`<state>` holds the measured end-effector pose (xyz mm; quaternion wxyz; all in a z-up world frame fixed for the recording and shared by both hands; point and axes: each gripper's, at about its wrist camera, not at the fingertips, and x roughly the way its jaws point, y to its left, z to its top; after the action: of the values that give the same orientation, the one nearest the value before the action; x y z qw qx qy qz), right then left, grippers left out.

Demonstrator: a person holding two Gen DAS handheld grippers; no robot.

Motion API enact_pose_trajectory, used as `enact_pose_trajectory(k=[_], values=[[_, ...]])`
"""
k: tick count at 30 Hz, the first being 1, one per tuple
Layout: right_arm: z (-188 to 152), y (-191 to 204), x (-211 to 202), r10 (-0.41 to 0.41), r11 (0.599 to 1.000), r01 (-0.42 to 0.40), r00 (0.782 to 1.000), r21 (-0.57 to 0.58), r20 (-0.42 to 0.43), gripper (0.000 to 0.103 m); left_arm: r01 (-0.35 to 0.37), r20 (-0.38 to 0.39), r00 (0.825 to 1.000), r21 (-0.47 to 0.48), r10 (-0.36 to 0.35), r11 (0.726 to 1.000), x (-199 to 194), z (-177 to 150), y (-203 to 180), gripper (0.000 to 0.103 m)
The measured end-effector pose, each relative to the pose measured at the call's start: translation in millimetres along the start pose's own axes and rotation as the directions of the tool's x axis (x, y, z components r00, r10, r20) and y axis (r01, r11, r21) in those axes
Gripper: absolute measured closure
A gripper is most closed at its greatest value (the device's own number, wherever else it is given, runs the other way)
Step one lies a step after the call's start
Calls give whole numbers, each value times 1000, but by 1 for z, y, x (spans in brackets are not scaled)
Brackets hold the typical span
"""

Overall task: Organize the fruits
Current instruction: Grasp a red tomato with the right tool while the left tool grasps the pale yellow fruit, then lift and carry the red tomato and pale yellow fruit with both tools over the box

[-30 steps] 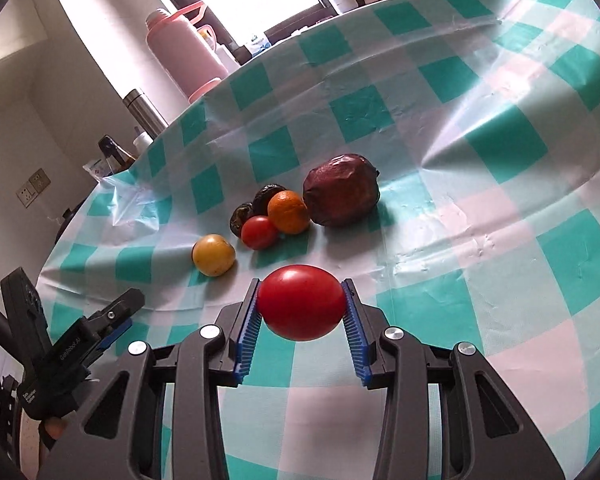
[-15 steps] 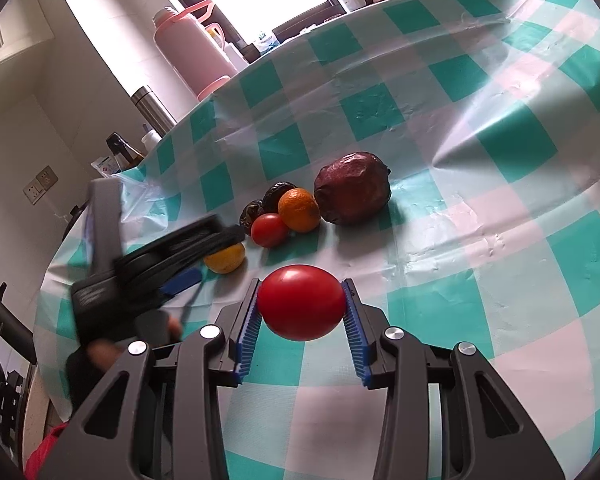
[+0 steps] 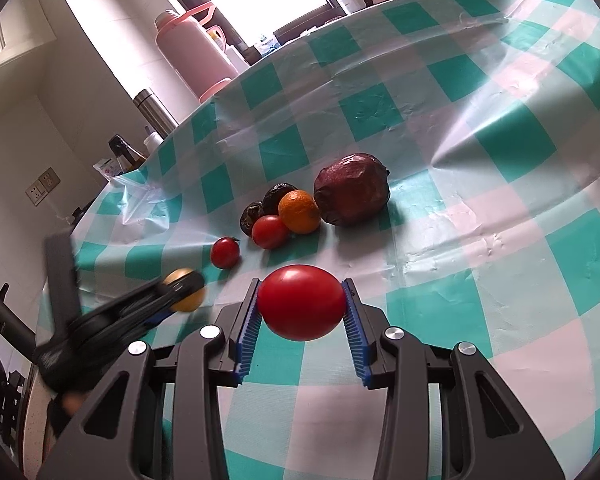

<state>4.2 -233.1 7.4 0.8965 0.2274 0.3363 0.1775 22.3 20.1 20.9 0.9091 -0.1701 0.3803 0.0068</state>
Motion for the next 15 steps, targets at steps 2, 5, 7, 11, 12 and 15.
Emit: enact_pose_trajectory(k=[2,5,7,11,12,15], values=[[0,-1,0,-1,1000,1,1000,1,1,63,7,26,1000,3,-7,1000,-13,-8,5,58],[0,-1,0,-3,1000,3,1000,2,-1,63,15,37,999,23,-16,1000,-24,-16,6,58],[0,-1,0,-7,1000,7,1000,3,-2,63,34,41,999,18,-35,999,-27,-18,8,58],[0,-1,-1,-10,1000,10,1000,0,-1,63,40,41,998,0,-40,999,-26,-17,7,58],[-1,-1,-3,-12,1000,12,1000,-2,3,63,43,37,998,-1,-43,999,-27,-18,8,58],[-6,-2,-12,-15,1000,15,1000,12,14,63,45,37,998,7,-45,999,-27,-19,7,58]])
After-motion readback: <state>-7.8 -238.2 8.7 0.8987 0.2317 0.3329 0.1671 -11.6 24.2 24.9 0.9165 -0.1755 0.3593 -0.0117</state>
